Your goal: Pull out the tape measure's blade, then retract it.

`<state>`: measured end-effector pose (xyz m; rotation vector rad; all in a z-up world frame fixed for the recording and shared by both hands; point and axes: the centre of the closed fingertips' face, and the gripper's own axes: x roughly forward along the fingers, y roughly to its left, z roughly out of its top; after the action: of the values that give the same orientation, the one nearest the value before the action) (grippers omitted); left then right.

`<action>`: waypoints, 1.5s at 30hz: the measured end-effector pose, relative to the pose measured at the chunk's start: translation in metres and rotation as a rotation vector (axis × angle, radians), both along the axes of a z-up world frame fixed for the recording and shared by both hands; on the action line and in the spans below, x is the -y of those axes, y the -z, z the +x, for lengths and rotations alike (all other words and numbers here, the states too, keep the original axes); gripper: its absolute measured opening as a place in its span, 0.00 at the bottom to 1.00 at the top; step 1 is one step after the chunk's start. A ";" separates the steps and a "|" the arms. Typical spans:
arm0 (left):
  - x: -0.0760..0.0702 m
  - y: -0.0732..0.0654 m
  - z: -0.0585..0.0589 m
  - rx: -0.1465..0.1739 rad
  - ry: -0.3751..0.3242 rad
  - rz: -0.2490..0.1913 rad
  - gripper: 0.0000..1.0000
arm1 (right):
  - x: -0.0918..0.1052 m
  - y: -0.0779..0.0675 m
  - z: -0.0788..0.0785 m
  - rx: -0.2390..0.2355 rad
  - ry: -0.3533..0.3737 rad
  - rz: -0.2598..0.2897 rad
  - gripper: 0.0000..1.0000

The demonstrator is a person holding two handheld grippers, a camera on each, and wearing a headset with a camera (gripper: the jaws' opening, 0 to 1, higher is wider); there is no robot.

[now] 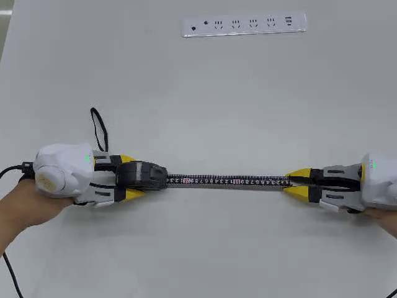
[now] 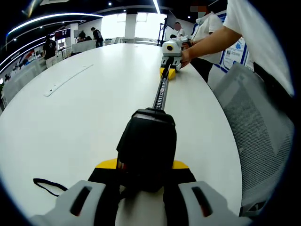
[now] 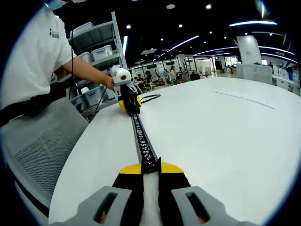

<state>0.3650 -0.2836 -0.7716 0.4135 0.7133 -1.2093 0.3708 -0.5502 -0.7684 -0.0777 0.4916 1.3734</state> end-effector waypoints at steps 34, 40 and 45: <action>0.000 0.001 -0.001 0.007 -0.004 0.016 0.32 | 0.003 0.001 -0.007 0.045 0.024 -0.077 0.14; -0.001 0.001 -0.002 0.003 -0.013 0.011 0.33 | 0.003 0.001 -0.006 0.035 0.042 -0.075 0.14; -0.001 0.001 -0.002 0.005 -0.013 0.014 0.33 | 0.002 0.001 -0.006 0.033 0.050 -0.071 0.15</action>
<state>0.3627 -0.2828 -0.7725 0.4222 0.7194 -1.1913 0.3649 -0.5523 -0.7697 -0.1448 0.5121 1.3036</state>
